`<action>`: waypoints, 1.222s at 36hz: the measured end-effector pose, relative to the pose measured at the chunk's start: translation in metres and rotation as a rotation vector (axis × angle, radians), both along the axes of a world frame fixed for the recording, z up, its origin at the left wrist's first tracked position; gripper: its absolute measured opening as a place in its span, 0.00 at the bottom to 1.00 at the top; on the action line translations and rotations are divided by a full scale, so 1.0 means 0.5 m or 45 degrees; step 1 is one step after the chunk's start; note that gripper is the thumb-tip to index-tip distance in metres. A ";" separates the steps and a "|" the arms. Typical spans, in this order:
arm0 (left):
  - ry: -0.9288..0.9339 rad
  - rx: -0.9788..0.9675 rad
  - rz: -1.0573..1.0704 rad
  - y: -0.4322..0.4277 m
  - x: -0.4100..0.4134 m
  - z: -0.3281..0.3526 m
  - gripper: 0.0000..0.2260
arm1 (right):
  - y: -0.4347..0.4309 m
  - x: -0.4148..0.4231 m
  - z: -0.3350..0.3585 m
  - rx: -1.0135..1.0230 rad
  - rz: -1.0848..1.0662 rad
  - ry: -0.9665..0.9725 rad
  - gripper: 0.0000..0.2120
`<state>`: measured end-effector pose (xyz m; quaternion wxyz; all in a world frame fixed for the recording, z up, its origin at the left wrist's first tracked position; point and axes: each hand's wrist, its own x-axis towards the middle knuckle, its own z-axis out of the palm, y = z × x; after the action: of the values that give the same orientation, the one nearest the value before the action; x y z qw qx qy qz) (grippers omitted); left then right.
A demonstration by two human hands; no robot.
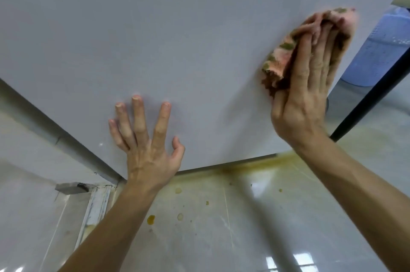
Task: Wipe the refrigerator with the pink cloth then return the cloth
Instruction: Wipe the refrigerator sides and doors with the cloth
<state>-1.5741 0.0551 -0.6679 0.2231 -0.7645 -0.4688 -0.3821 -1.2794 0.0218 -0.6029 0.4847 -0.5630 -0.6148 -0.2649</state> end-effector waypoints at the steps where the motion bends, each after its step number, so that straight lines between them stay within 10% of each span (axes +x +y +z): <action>1: 0.007 0.008 -0.008 -0.001 0.008 -0.001 0.45 | 0.005 -0.013 -0.005 0.030 0.008 0.028 0.37; 13: -0.048 -0.014 -0.034 -0.015 0.062 -0.008 0.40 | -0.067 0.066 -0.272 -0.730 0.244 -1.062 0.36; 25: -0.013 0.005 -0.015 -0.011 0.062 -0.006 0.39 | -0.034 0.083 -0.068 -0.107 -0.024 0.180 0.37; 36: 0.041 -0.030 -0.014 -0.013 0.039 -0.005 0.41 | -0.057 -0.159 -0.258 -0.485 -0.102 1.265 0.39; 44: -0.070 -0.016 -0.014 0.002 -0.039 0.023 0.45 | -0.049 -0.200 -0.206 -0.430 -0.045 1.198 0.34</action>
<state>-1.5938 0.0564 -0.6563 0.2034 -0.7577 -0.4728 -0.4013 -1.3793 -0.0027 -0.7059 0.6069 -0.7025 -0.3541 0.1129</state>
